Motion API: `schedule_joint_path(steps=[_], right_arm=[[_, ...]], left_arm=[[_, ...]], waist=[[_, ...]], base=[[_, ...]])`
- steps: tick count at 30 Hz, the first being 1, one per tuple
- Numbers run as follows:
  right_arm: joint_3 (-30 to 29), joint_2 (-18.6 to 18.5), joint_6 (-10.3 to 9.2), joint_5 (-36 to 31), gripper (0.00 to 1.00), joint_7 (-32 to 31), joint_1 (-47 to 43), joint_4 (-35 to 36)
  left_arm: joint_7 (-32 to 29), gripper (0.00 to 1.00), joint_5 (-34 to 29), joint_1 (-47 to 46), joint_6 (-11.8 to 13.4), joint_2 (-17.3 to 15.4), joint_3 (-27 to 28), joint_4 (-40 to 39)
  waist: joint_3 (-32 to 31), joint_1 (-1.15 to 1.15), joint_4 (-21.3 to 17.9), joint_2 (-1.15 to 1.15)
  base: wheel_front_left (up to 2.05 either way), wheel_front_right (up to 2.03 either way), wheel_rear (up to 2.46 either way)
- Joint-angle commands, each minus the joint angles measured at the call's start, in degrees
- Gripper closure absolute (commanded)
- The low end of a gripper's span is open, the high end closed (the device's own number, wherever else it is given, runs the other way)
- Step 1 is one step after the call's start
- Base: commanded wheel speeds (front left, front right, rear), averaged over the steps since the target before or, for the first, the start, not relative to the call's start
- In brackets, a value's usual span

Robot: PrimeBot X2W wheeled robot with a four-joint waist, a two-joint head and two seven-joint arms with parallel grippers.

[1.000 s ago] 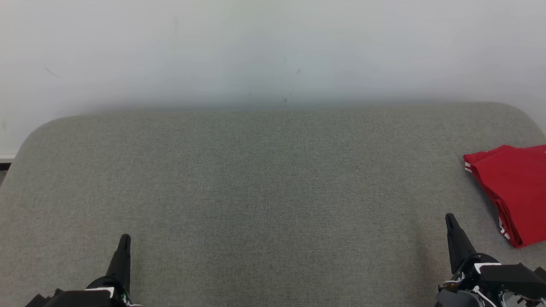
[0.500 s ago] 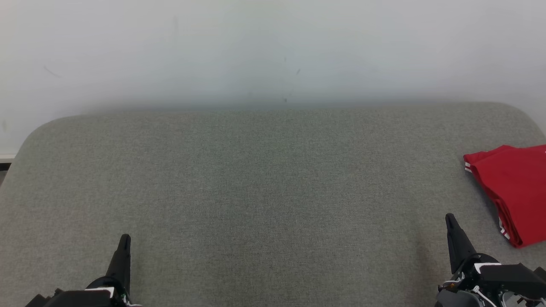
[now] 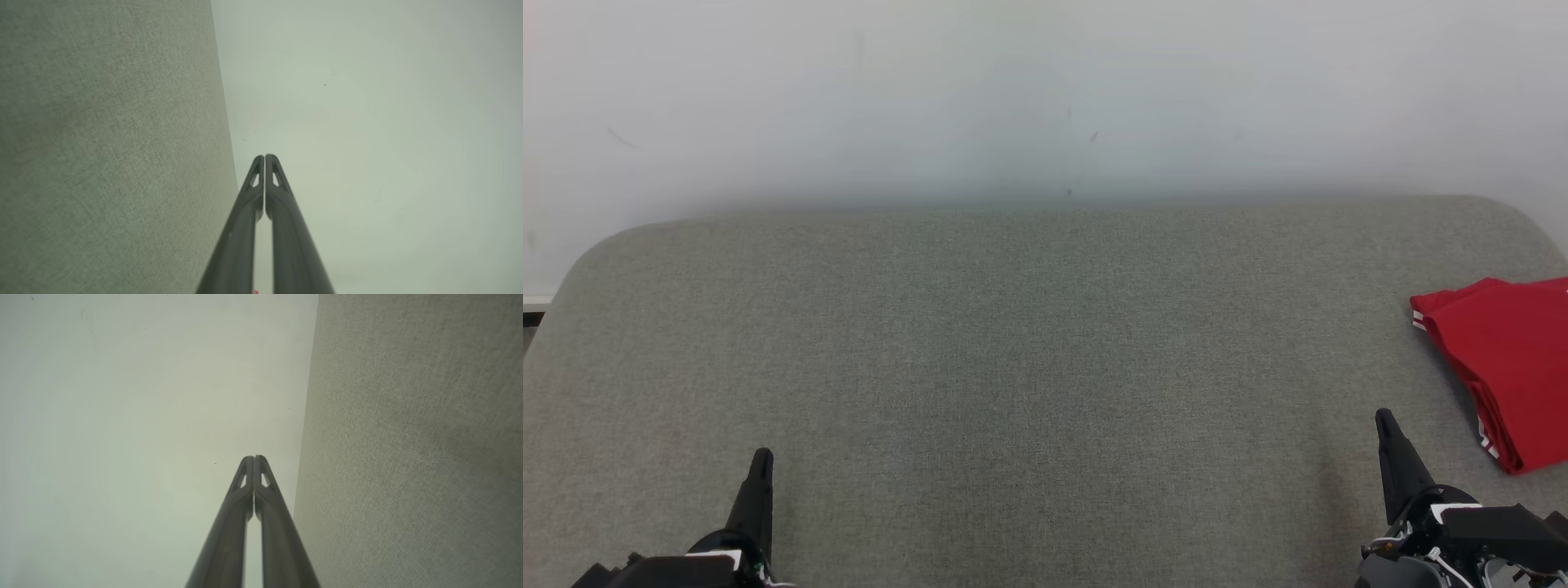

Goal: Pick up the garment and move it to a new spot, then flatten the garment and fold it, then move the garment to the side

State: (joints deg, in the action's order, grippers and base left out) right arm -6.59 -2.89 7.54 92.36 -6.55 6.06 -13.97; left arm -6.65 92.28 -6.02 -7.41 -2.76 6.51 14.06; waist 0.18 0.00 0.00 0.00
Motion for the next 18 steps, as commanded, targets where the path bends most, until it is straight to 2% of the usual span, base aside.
schedule_joint_path(steps=[1,18], right_arm=[[-0.1,0.1,-0.10,0.1,1.00,-0.2,0.3,0.0],[-0.1,0.1,-0.10,0.1,1.00,-0.2,0.3,0.1]], left_arm=[[0.0,1.00,0.3,-0.5,-0.2,-0.2,0.0,0.0],[0.0,1.00,0.3,-0.5,-0.2,-0.2,0.0,0.0]], waist=[[0.0,0.00,0.0,0.00],[0.0,0.00,0.0,0.00]], base=[[0.00,0.00,0.00],[0.00,0.00,0.00]])
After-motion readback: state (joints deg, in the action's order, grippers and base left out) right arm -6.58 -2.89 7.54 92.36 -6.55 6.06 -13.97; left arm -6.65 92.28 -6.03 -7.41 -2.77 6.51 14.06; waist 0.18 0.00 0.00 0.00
